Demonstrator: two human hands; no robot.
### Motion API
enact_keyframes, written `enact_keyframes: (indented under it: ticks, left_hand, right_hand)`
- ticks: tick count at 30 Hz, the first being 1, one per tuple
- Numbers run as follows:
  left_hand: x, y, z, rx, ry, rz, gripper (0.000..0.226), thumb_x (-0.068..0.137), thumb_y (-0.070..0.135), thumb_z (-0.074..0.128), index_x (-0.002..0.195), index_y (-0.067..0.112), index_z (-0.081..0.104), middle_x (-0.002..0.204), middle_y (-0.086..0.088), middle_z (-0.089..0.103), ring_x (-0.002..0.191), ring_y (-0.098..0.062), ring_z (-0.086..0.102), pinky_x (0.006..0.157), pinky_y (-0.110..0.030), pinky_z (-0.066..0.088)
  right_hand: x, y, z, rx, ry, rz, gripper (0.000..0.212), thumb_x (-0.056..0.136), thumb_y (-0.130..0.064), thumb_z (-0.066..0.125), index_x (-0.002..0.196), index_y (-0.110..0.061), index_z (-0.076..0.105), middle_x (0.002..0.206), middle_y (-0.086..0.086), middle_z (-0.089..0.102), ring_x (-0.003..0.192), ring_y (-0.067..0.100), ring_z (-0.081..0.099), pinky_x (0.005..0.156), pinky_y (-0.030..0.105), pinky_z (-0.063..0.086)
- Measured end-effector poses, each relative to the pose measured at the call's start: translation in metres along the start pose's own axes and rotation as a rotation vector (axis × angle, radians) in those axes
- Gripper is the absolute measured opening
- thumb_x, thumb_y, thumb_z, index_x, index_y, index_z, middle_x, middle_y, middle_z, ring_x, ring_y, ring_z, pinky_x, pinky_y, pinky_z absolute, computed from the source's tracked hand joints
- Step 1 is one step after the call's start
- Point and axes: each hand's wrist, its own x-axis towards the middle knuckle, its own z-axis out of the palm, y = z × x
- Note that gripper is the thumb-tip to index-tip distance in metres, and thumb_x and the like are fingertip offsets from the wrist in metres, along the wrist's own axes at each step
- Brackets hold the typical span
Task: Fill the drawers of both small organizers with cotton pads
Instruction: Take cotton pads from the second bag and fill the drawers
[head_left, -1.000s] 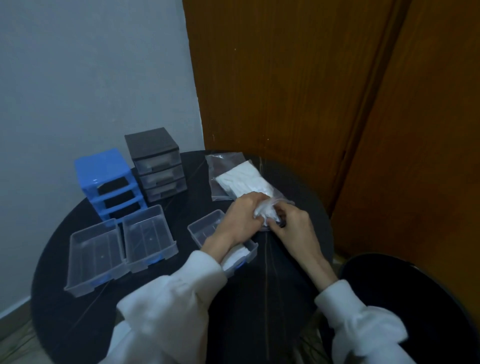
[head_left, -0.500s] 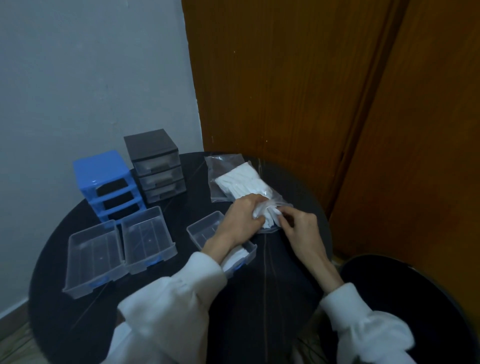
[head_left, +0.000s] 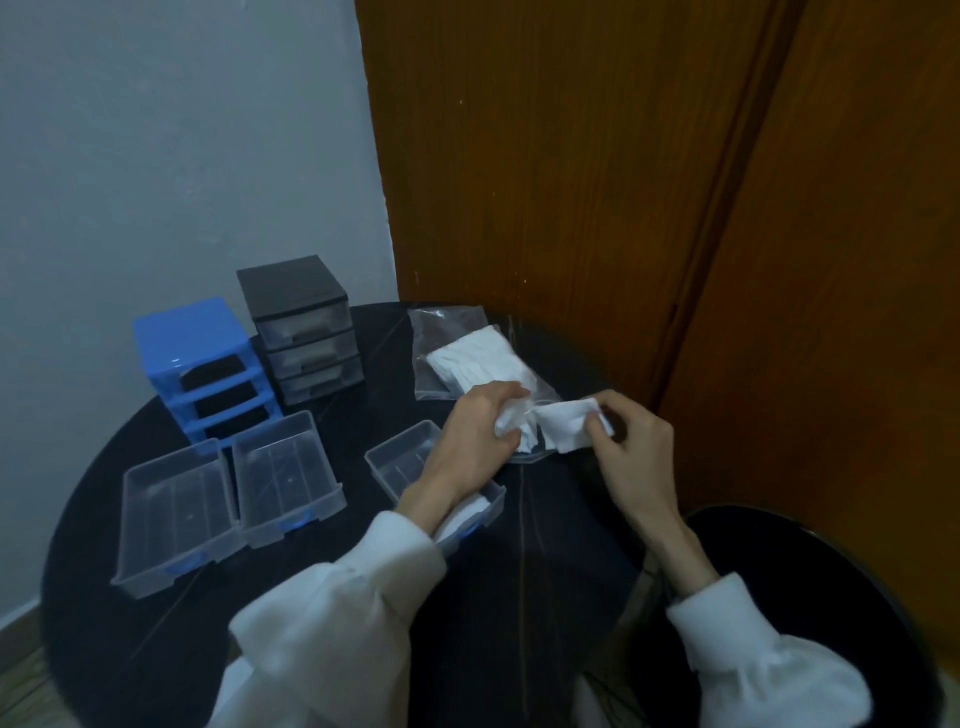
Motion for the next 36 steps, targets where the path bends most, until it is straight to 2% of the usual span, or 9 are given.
enact_keyframes:
  ticks: [3,7,12,14,17,23,27,30,36]
  left_hand:
    - [-0.010,-0.002,-0.011,-0.045,0.013,0.057,0.047,0.082,0.011,0.067,0.128,0.016,0.055,0.133,0.002,0.053,0.123,-0.008,0.045,0.093,-0.001,0.021]
    - [-0.030,-0.023,-0.033,-0.088,0.115,-0.033,0.033,0.091,0.014,0.057,0.124,0.021,0.057,0.123,0.008,0.055,0.109,-0.002,0.051,0.085,-0.003,0.037]
    - [-0.042,-0.059,-0.065,0.042,0.137,-0.185,0.035,0.093,0.006,0.052,0.126,0.016,0.056,0.127,-0.002,0.056,0.105,-0.002,0.049,0.076,-0.003,0.037]
    - [-0.040,-0.067,-0.072,0.048,0.104,-0.230,0.036,0.092,0.003,0.052,0.127,0.013,0.056,0.128,-0.005,0.057,0.108,-0.007,0.052,0.084,-0.008,0.036]
    - [-0.039,-0.071,-0.075,0.041,0.036,-0.253,0.033,0.092,0.003,0.052,0.124,0.010,0.059,0.121,-0.006,0.062,0.101,-0.005,0.052,0.078,-0.004,0.032]
    - [-0.040,-0.077,-0.073,0.012,-0.010,-0.234,0.026,0.092,0.007,0.055,0.114,0.012,0.066,0.109,-0.002,0.068,0.093,-0.004,0.057,0.071,0.002,0.036]
    - [-0.041,-0.078,-0.073,-0.020,-0.021,-0.231,0.024,0.092,0.007,0.054,0.109,0.017,0.069,0.104,0.003,0.068,0.086,0.002,0.056,0.069,0.003,0.038]
    - [-0.042,-0.079,-0.073,-0.049,-0.009,-0.224,0.025,0.091,0.005,0.054,0.106,0.018,0.070,0.099,0.005,0.067,0.082,0.005,0.056,0.070,0.003,0.038]
    - [-0.043,-0.079,-0.070,-0.112,0.003,-0.242,0.019,0.091,0.010,0.058,0.103,0.018,0.070,0.095,0.005,0.068,0.085,0.002,0.059,0.071,0.000,0.041]
  right_hand:
    - [0.003,-0.011,-0.003,0.072,0.003,0.009,0.017,0.086,0.000,0.055,0.079,-0.012,0.064,0.072,-0.004,0.060,0.072,0.006,0.055,0.061,0.014,0.039]
    - [0.006,-0.029,0.001,0.170,-0.032,0.025,0.016,0.087,-0.001,0.054,0.079,-0.012,0.063,0.073,-0.001,0.060,0.070,0.008,0.055,0.059,0.019,0.039]
    - [0.013,-0.052,0.029,0.220,-0.254,0.133,0.010,0.090,-0.012,0.056,0.097,-0.017,0.061,0.091,-0.004,0.061,0.085,0.004,0.056,0.066,0.008,0.043]
    - [0.016,-0.062,0.043,0.188,-0.380,0.170,0.014,0.091,-0.013,0.057,0.103,-0.020,0.057,0.092,-0.006,0.056,0.089,0.005,0.053,0.069,0.008,0.042]
    - [0.015,-0.073,0.064,0.067,-0.486,0.161,0.020,0.092,-0.012,0.055,0.112,-0.014,0.059,0.094,-0.005,0.056,0.090,0.008,0.052,0.076,0.016,0.041]
    - [0.009,-0.079,0.091,-0.061,-0.556,0.143,0.019,0.090,-0.011,0.056,0.109,-0.014,0.054,0.099,0.000,0.058,0.088,0.011,0.052,0.076,0.021,0.039]
    - [0.004,-0.077,0.099,-0.129,-0.582,0.058,0.020,0.088,-0.008,0.058,0.099,-0.017,0.043,0.089,0.000,0.054,0.080,0.014,0.052,0.070,0.023,0.038]
    - [0.002,-0.078,0.101,-0.201,-0.570,-0.047,0.012,0.087,-0.006,0.057,0.095,-0.013,0.052,0.081,-0.005,0.051,0.077,0.012,0.049,0.069,0.026,0.040]
    - [-0.003,-0.079,0.102,-0.366,-0.643,-0.169,0.024,0.091,-0.007,0.050,0.107,-0.008,0.068,0.123,0.005,0.054,0.108,0.018,0.054,0.089,0.025,0.042]
